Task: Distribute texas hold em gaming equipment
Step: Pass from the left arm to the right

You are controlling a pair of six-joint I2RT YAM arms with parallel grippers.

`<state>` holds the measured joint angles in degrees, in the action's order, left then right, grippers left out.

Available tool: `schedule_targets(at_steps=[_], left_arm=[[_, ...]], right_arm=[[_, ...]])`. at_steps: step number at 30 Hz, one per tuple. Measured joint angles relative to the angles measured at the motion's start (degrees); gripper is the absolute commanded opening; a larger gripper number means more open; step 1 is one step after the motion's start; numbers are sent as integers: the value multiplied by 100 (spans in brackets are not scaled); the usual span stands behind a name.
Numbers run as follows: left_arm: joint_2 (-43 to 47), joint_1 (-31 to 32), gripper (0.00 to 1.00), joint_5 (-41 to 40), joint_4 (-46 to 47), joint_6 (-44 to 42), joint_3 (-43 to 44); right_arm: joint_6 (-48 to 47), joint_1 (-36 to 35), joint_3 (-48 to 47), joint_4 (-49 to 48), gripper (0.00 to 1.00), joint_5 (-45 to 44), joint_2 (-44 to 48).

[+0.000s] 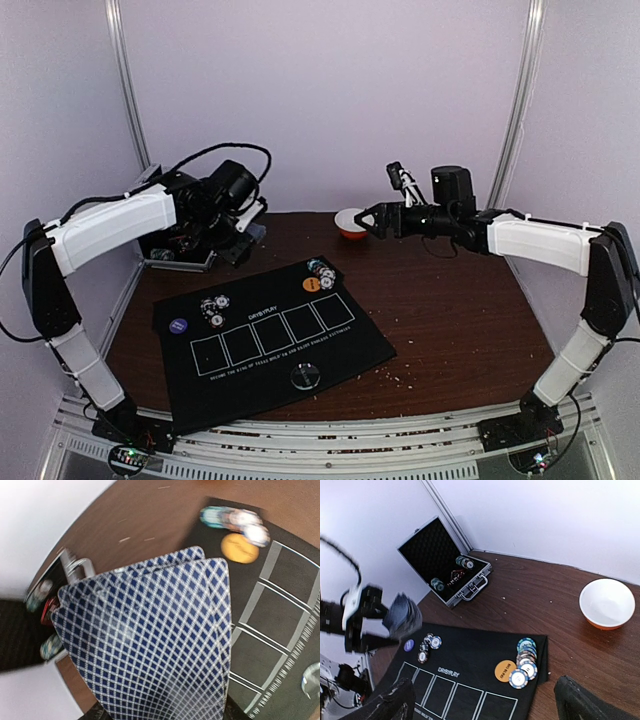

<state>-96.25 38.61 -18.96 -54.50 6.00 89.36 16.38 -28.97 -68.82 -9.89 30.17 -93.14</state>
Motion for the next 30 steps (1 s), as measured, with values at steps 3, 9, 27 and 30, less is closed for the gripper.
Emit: schedule_targets(at_steps=[3, 9, 27, 30], left_arm=[[-57, 540, 26, 348, 28, -573, -61], [-59, 824, 27, 772, 55, -1209, -85], [-44, 988, 26, 826, 542, -1722, -286], [-42, 988, 26, 828, 597, -1753, -310]], right_arm=[[514, -85, -289, -188, 100, 107, -337], [1338, -544, -664, -570, 96, 678, -1338], [2374, -1156, -1429, -1458, 82, 2052, -2546], [2415, -1215, -1596, -1467, 67, 2188, -2704]])
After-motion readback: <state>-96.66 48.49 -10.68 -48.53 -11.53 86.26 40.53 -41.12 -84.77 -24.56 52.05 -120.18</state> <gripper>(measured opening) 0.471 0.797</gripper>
